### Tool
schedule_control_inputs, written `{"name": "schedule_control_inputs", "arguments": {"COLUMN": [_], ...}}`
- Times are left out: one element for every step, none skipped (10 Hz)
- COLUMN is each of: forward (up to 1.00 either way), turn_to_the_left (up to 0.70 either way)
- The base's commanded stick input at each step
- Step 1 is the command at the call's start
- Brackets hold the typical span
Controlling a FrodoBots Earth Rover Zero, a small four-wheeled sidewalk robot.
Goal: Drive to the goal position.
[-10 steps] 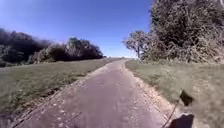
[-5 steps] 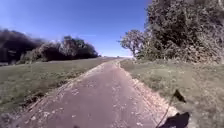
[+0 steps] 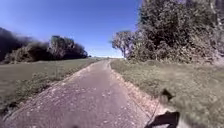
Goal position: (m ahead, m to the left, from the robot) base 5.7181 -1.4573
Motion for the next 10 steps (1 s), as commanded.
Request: {"name": "schedule_control_inputs", "arguments": {"forward": [0.7, 0.7, 0.7, 0.7, 0.7, 0.7, 0.7, 0.7, 0.7, 0.7], "turn_to_the_left": [0.0, 0.0, 0.0, 0.0, 0.0, 0.0, 0.0, 0.0, 0.0, 0.0]}}
